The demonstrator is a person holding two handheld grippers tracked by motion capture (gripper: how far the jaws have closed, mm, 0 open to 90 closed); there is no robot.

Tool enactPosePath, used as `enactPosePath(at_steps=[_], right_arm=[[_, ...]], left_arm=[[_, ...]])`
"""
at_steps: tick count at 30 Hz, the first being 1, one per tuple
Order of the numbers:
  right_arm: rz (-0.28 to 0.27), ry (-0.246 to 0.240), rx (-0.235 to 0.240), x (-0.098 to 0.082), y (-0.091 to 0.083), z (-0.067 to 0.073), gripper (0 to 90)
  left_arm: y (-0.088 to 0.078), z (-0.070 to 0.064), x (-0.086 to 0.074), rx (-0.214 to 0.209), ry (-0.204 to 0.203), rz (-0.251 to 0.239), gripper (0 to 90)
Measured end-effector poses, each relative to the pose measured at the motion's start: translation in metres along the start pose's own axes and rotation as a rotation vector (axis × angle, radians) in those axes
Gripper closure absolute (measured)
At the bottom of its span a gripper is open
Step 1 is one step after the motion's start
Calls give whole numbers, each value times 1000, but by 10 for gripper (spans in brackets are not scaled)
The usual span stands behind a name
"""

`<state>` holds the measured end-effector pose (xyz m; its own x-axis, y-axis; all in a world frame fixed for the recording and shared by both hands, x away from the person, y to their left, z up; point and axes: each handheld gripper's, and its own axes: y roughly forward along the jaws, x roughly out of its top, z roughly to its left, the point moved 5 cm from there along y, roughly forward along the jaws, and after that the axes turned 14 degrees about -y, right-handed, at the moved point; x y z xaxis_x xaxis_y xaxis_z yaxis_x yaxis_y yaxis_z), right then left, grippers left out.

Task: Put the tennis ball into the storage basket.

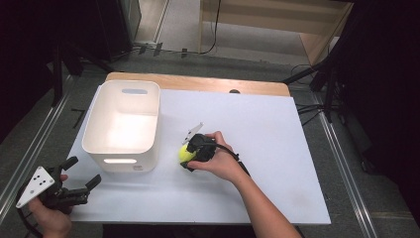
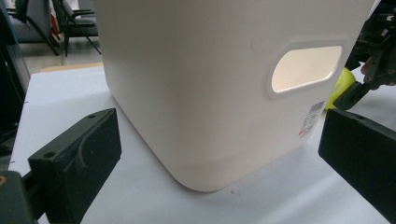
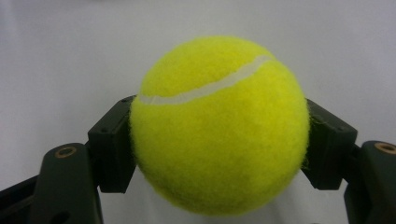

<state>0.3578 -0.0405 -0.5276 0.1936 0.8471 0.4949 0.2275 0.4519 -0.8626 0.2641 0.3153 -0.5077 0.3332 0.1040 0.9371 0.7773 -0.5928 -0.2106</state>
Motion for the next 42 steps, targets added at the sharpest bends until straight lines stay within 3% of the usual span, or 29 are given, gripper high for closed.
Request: enactPosePath(at_steps=[20,42], right_arm=[[-1,3,-12,3,-12,-7,237],[-25,8,11,12,-29,-17,237]], left_arm=[[0,0,0,0,-2,-3,0],[0,0,0,-1,1,1,0]])
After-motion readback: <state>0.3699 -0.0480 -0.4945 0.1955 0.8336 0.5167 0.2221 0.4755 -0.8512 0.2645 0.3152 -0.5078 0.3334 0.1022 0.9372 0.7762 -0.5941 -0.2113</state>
